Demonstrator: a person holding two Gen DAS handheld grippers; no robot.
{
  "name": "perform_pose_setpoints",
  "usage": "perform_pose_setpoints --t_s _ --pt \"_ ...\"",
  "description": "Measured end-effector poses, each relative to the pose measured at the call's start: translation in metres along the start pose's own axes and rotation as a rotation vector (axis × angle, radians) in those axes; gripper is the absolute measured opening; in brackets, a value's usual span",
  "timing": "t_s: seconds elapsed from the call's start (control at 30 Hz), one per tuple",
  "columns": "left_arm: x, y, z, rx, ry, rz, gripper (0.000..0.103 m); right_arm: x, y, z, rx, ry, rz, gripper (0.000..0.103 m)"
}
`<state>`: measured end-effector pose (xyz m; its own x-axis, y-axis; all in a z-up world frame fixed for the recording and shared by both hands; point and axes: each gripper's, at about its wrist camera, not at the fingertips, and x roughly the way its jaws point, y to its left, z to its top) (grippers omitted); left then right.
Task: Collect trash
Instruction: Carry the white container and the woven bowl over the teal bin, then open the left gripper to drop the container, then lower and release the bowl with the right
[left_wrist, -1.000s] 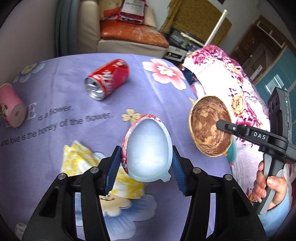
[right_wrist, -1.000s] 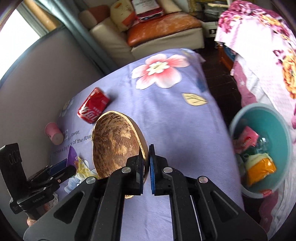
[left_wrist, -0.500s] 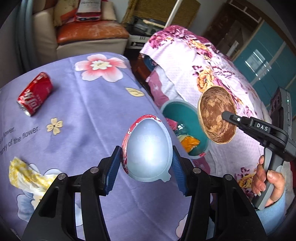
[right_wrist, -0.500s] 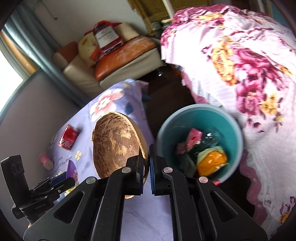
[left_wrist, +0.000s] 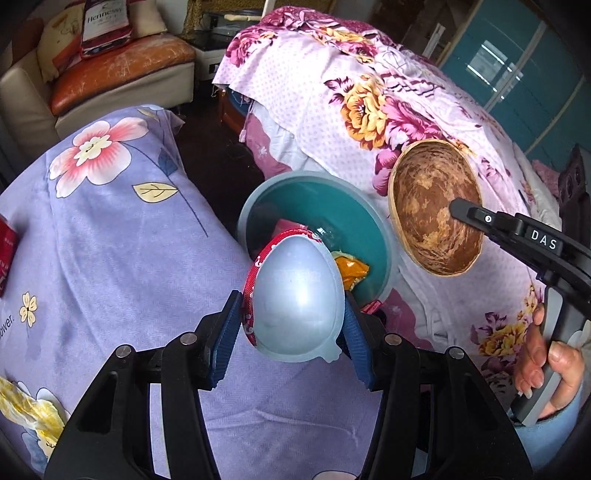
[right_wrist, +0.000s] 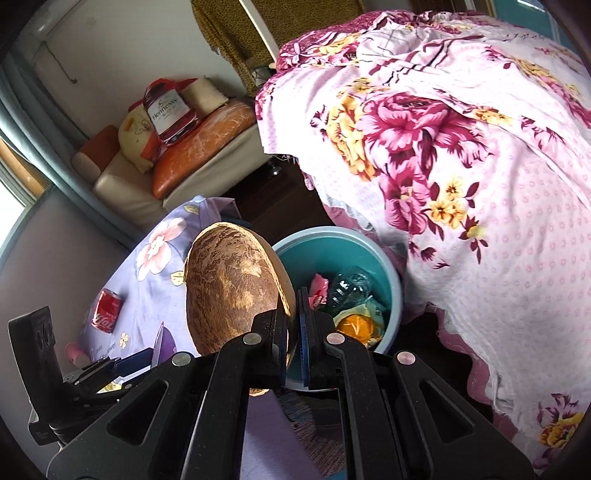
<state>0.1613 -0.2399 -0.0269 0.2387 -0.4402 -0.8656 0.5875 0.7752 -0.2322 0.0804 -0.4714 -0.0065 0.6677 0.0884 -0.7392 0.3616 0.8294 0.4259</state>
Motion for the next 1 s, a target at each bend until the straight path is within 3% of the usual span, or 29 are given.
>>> perform_pose_setpoints --t_s 0.33,1.0 --pt "0.037 -0.016 0.019 0.033 0.052 0.006 0.054 0.013 -0.027 0.006 0.035 0.014 -0.038 0.006" --pt "0.076 -0.016 0.031 0.024 0.105 -0.003 0.055 0.041 -0.033 0.003 0.002 0.056 -0.129 0.006"
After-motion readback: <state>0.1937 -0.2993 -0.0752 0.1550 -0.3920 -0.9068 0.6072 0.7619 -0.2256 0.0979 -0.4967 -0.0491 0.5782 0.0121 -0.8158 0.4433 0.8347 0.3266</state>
